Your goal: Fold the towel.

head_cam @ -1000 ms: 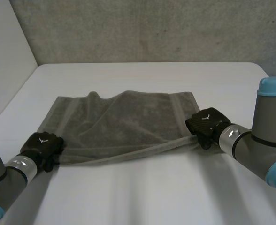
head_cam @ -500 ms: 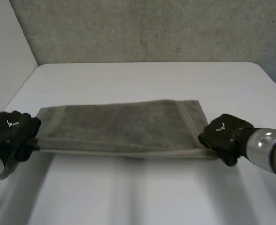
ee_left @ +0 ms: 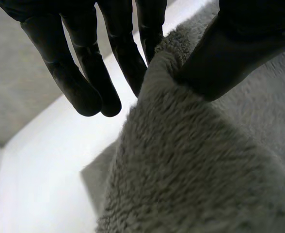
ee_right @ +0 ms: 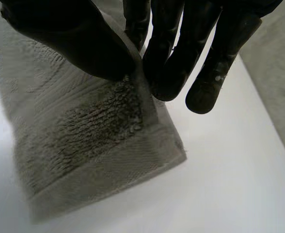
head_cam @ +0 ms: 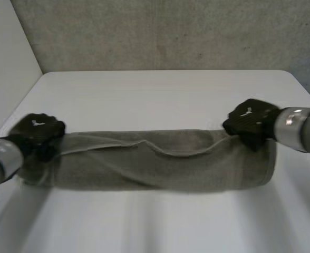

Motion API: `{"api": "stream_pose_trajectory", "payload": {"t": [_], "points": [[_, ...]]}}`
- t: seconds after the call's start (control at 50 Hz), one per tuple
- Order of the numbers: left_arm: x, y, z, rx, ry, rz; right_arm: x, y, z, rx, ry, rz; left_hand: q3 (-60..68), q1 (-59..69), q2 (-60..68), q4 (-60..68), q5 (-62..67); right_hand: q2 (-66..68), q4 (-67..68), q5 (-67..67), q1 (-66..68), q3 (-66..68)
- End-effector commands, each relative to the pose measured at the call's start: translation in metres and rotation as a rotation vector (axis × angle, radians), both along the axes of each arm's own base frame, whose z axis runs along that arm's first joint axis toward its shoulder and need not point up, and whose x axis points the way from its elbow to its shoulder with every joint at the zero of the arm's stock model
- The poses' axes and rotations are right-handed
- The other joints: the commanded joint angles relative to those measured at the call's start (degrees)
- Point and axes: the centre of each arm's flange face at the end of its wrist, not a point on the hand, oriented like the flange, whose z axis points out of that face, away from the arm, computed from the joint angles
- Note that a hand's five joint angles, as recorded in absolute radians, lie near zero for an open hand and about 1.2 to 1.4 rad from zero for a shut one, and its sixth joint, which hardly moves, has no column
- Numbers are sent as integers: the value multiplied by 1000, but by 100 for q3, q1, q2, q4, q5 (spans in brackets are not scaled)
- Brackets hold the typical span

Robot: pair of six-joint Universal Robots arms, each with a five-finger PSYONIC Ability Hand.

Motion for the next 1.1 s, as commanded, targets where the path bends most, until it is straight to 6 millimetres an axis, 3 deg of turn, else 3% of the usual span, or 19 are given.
{"api": "stream_pose_trajectory", "payload": {"t": [0.02,0.2,0.38,0.42,0.44,0.46,0.48,0.5,0.52,0.64,0.68,0.7,0.74,0.86,0.9,1.1], "points": [[-18,-45,-36,45,-52,29,30,-38,-35,-39,36,-54,-691,-176,-578,-657,-1343,407,377,37,535,363],[-12,-99,-59,6,-101,150,41,-84,-67,-86,48,-143,-691,-176,-578,-657,-1343,407,377,37,535,363],[-19,-110,-61,-22,-97,141,48,-110,-73,-149,9,-191,-706,-191,-592,-671,-1357,407,377,37,535,363],[-22,-111,-61,-28,-95,135,49,-113,-75,-152,-2,-194,-1379,-864,-1265,-1344,-2030,407,377,37,535,363],[-25,-111,-60,-35,-94,128,50,-115,-77,-156,-9,-196,-2495,-1980,-2381,-2460,-3146,-1067,-1097,-1437,-939,-1111],[-27,-111,-61,-35,-95,124,51,-118,-79,-164,-13,-196,-4621,-4106,-4507,-4586,-5272,-2983,-3012,-3353,-2854,-3026],[-27,-111,-61,-35,-95,124,51,-118,-79,-164,-14,-196,-4642,-4127,-4529,-4607,-5293,-3002,-3032,-3372,-2874,-3045],[-29,-110,-61,-35,-99,123,53,-121,-81,-170,-18,-197,-6824,-6309,-6710,-6789,-7475,-4667,-4697,-5037,-4539,-4711],[-31,-110,-60,-41,-106,129,55,-125,-80,-191,-28,-199,-7578,-7063,-7465,-7544,-8230,-6593,-6623,-6963,-6465,-6637],[-28,-113,-49,-72,-118,183,66,-130,-62,-272,-73,-192,-7586,-7071,-7472,-7551,-8237,-6593,-6623,-6963,-6465,-6637],[-26,-111,-32,-105,-114,208,69,-128,-40,-305,-119,-198,-7586,-7071,-7472,-7551,-8237,-6593,-6623,-6963,-6465,-6637],[-26,-111,-32,-106,-114,208,69,-128,-40,-305,-120,-198,-7586,-7071,-7472,-7551,-8237,-6593,-6623,-6963,-6465,-6637],[-24,-105,-9,-146,-102,214,65,-125,-20,-292,-179,-219,-7586,-7071,-7472,-7551,-8237,-6593,-6623,-6963,-6465,-6637],[-17,-90,16,-187,-88,221,66,-112,-7,-200,-240,-186,-7586,-7071,-7472,-7551,-8237,-6366,-6396,-6736,-6238,-6410],[-14,-79,30,-218,-80,222,65,-99,6,-135,-261,-149,-7536,-7021,-7422,-7501,-8187,-5244,-5273,-5614,-5115,-5287],[-10,-35,29,-231,-77,207,43,-76,18,56,-267,-202,-7434,-6919,-7321,-7399,-8085,-5273,-5302,-5643,-5144,-5316]]}}
